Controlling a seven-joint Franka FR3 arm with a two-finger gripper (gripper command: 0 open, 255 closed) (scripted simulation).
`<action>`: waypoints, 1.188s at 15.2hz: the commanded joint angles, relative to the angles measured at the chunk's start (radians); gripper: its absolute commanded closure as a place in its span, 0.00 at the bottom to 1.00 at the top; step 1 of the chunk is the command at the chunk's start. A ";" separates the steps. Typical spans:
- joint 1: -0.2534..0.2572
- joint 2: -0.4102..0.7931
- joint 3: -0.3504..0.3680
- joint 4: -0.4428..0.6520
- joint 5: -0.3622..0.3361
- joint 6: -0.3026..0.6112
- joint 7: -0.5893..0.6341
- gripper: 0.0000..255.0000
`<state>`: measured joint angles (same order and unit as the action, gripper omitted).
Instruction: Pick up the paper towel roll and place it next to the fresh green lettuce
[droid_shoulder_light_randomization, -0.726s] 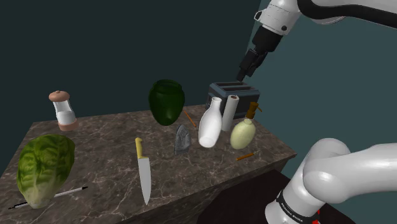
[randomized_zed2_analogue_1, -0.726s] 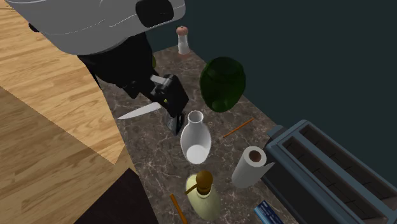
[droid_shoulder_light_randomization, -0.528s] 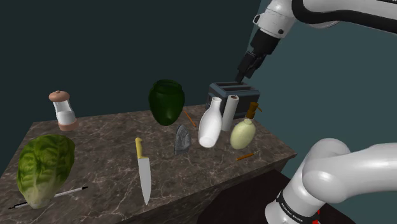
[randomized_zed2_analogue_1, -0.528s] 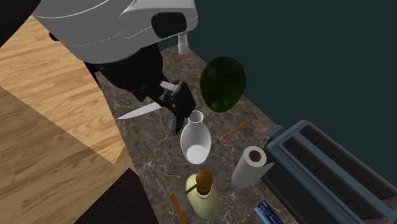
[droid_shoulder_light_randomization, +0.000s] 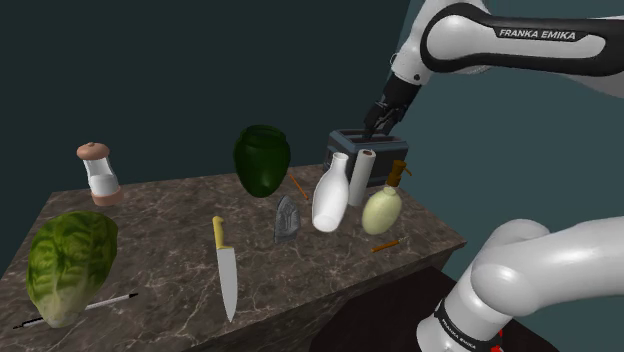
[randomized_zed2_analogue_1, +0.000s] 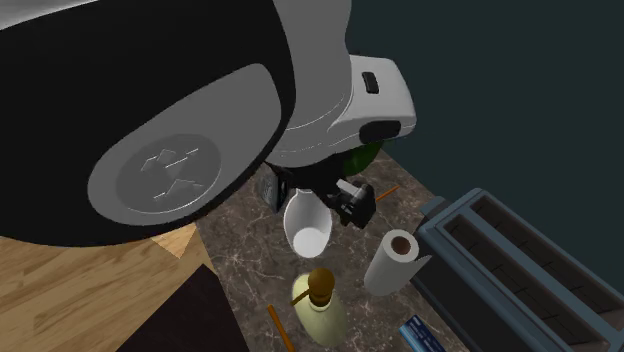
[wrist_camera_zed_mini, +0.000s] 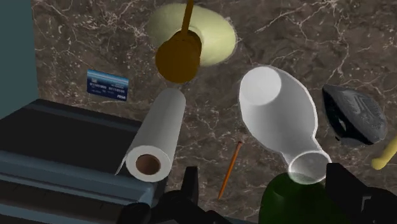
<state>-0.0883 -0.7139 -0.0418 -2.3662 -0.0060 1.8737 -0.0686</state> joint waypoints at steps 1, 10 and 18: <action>-0.023 0.041 -0.019 -0.016 -0.014 0.055 0.006 0.00; -0.119 0.228 -0.105 -0.047 -0.061 0.260 0.034 0.00; -0.119 0.288 -0.116 -0.104 -0.061 0.377 0.032 0.00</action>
<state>-0.2080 -0.4396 -0.1561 -2.4620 -0.0674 2.2283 -0.0359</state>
